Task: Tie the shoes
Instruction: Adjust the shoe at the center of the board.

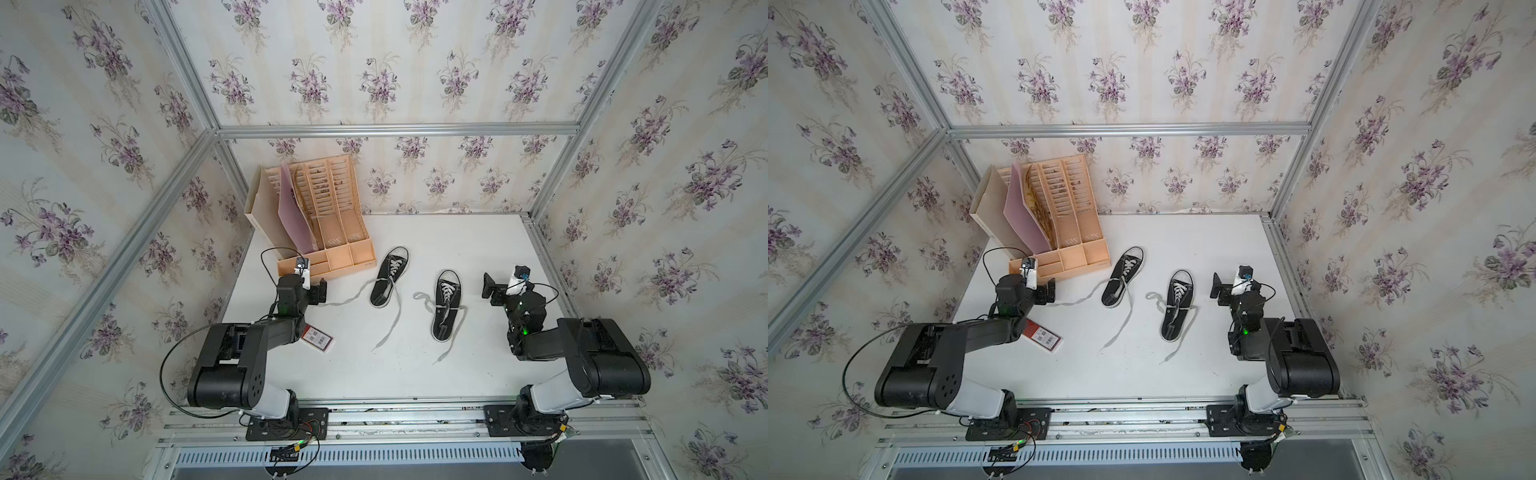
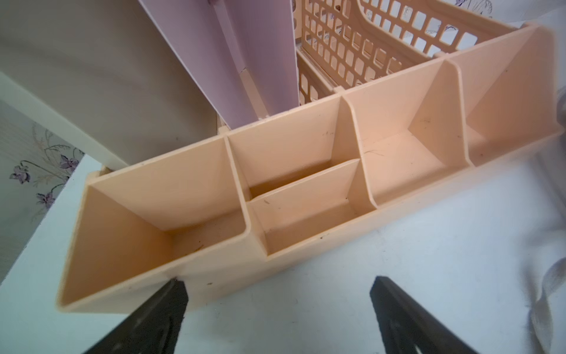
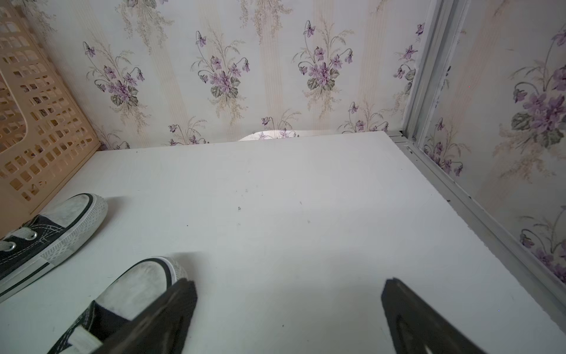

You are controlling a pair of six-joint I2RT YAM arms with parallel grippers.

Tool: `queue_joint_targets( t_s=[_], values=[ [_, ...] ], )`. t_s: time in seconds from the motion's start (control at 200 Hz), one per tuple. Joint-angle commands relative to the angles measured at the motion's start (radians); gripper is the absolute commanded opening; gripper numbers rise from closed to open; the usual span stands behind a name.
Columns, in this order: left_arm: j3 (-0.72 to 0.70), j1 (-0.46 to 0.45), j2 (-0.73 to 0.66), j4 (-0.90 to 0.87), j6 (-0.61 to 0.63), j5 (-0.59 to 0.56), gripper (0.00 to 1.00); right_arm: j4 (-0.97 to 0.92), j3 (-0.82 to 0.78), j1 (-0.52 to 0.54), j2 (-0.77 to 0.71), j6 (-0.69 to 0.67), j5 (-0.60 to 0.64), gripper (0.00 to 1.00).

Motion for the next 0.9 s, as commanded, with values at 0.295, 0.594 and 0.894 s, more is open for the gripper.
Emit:
queue_joint_targets(
  t_s=[0.295,0.594,0.894],
  values=[
    [0.000,0.000,-0.006,0.032,0.000,0.003,0.99,0.034,-0.004,0.000,-0.005,0.001,0.004,1.00],
    [0.015,0.000,-0.190,-0.148,-0.031,-0.061,0.99,0.052,-0.061,-0.022,-0.113,0.043,0.036,1.00],
    [0.198,-0.056,-0.562,-0.773,-0.099,0.022,0.99,-0.908,0.305,0.005,-0.371,0.292,-0.082,1.00]
  ],
)
